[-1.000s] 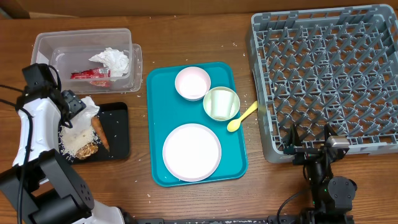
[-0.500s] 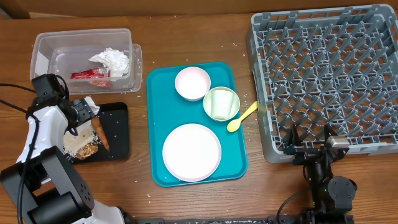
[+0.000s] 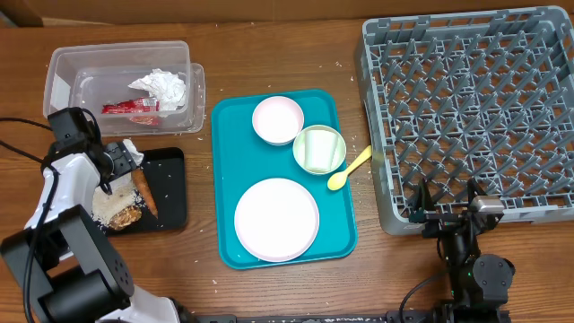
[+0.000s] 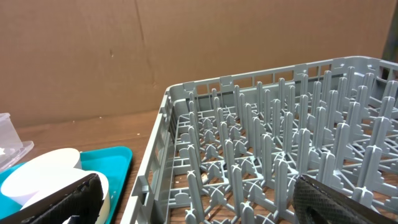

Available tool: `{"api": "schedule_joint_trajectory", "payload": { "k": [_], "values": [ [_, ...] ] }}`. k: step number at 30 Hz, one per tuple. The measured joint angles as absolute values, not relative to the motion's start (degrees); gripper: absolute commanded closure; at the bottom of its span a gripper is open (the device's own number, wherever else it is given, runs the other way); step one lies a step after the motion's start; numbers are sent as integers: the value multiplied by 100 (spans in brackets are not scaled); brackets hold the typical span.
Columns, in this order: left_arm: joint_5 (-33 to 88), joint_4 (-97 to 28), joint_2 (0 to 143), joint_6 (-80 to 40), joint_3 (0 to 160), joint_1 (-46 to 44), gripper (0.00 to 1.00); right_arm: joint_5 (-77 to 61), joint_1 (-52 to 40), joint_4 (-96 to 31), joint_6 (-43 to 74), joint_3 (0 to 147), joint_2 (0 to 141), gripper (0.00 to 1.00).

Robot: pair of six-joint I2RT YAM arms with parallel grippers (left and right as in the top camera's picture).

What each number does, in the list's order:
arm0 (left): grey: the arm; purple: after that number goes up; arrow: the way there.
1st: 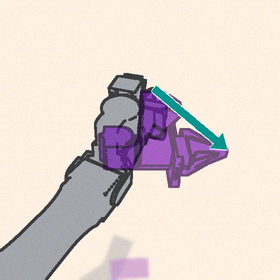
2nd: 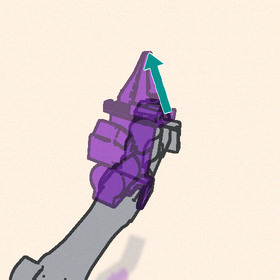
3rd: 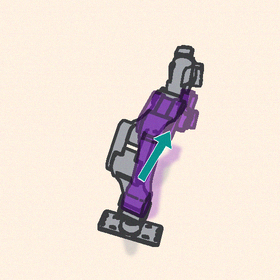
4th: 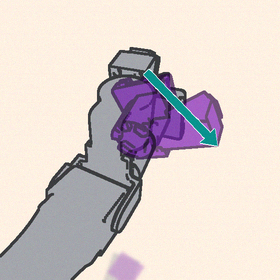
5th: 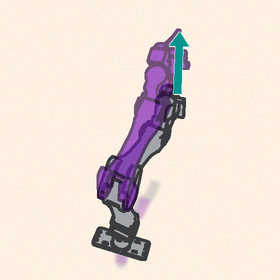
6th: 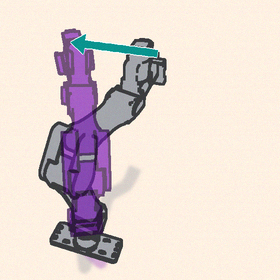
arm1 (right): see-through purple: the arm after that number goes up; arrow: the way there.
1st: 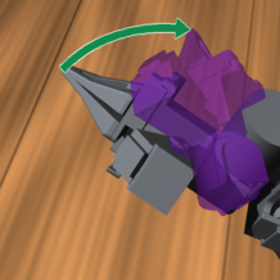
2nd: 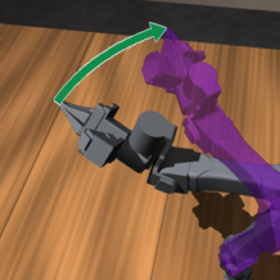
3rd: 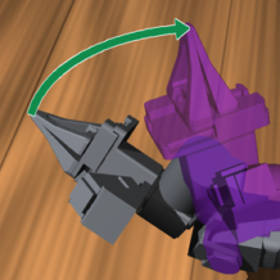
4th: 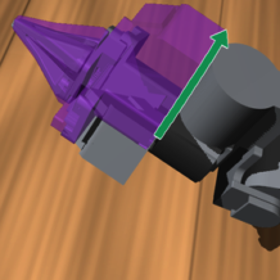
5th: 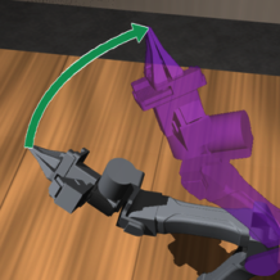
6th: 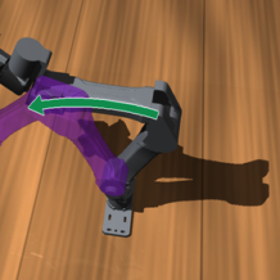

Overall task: Sort waste into correct bins and load items into the dishwasher
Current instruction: 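Grasp the tissue with the left gripper and lift it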

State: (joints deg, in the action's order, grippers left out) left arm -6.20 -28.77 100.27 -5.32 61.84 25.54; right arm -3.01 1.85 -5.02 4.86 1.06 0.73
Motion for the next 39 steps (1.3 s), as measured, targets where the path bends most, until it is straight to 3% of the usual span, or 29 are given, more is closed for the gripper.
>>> {"api": "schedule_joint_trajectory", "payload": {
  "k": [3,7,17,30,39],
  "values": [
    [-617,-2816,10186,-460,6182,2554,25,-298,185,-499,486,106,73,0],
    [-617,-2729,10278,-405,6176,2554,34,-301,185,-499,484,106,73,0],
    [-622,-2722,10278,-305,6176,2554,96,-301,185,-497,486,106,73,0],
    [-620,-4134,10235,-307,6836,2554,96,-301,183,-499,489,106,73,0],
    [-591,-4713,9303,-482,7190,2554,96,-301,183,-499,486,106,73,0]
  ]
}}
